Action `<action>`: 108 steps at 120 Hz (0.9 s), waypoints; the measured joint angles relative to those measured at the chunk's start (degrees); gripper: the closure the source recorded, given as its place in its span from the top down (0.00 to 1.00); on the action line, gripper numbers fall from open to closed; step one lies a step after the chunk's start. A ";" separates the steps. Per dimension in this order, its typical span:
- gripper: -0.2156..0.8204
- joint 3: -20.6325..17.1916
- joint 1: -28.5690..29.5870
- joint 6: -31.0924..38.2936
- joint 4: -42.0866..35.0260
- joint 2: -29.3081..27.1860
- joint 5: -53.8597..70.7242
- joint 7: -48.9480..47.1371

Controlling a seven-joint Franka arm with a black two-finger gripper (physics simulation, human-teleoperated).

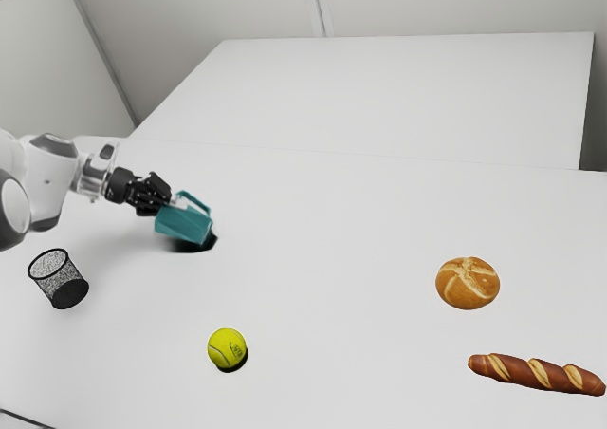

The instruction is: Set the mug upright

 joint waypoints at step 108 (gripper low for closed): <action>0.03 -6.96 -21.63 21.67 -12.63 -21.24 52.94 -19.85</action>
